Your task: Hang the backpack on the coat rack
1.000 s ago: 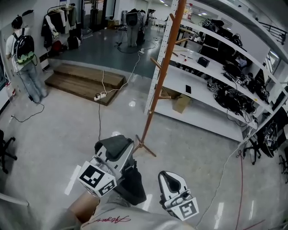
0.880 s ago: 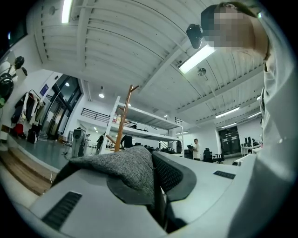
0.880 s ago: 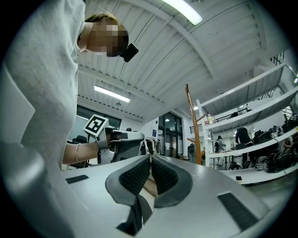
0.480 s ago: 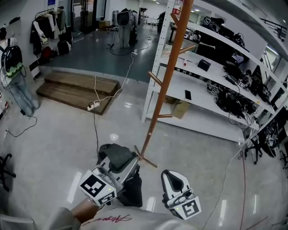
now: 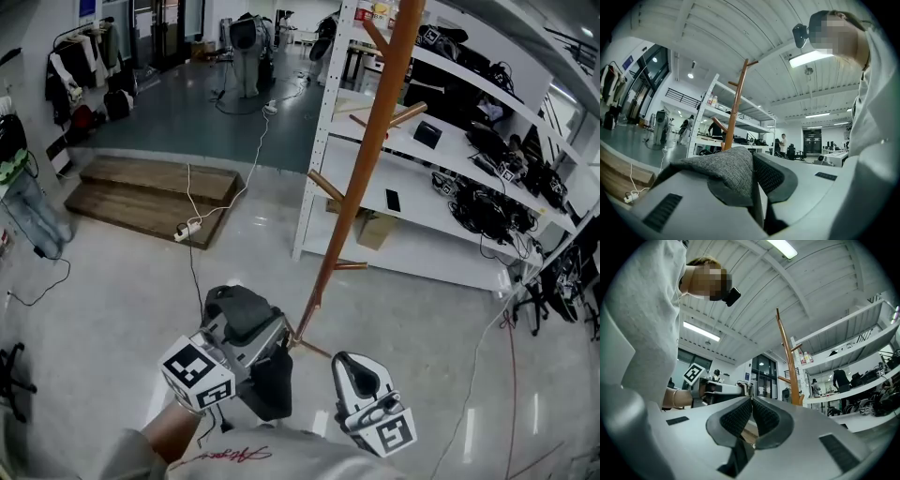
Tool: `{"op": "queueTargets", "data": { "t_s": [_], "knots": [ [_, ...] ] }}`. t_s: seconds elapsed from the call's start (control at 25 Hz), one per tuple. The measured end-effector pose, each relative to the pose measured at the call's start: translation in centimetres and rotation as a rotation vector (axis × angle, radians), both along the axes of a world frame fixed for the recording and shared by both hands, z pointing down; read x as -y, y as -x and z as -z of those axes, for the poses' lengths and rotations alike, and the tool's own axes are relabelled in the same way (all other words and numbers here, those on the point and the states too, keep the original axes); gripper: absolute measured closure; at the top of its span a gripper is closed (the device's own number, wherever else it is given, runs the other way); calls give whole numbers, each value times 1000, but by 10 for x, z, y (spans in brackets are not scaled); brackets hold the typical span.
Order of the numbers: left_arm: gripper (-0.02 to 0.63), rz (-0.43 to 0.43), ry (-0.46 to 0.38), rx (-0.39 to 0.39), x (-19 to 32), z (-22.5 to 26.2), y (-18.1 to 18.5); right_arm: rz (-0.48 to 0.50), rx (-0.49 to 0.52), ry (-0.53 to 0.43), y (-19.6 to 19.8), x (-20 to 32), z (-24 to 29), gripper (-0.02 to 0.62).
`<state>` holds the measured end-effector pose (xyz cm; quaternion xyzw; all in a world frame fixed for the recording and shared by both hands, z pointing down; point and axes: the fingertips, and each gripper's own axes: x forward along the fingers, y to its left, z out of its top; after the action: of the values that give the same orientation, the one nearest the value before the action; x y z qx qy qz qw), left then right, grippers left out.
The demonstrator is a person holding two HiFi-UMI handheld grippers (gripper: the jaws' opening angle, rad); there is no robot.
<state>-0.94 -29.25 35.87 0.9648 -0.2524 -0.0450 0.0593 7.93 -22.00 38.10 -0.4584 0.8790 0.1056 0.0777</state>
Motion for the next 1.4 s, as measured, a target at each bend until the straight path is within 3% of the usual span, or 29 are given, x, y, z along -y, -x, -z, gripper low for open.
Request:
{"op": "queueTargets", "data": {
  "t_s": [0.4,0.64,0.96,1.16,1.4],
  "knots": [
    [568,-203,-61,15,96,78,0,-21,-31,19,-26,24,4,572],
    [568,-232,-119,43,134,116,-9,-61,-41,8,-48,28,15,572],
    [568,-296,-52,43,190,124,-22,-85,-37,2,-62,30,16,572],
    [568,-374,-19,38,201,134,-31,-111,-36,30,-74,34,8,572],
    [568,-494,-53,52,189,159,-53,-131,-20,39,-84,39,8,572]
  ]
}}
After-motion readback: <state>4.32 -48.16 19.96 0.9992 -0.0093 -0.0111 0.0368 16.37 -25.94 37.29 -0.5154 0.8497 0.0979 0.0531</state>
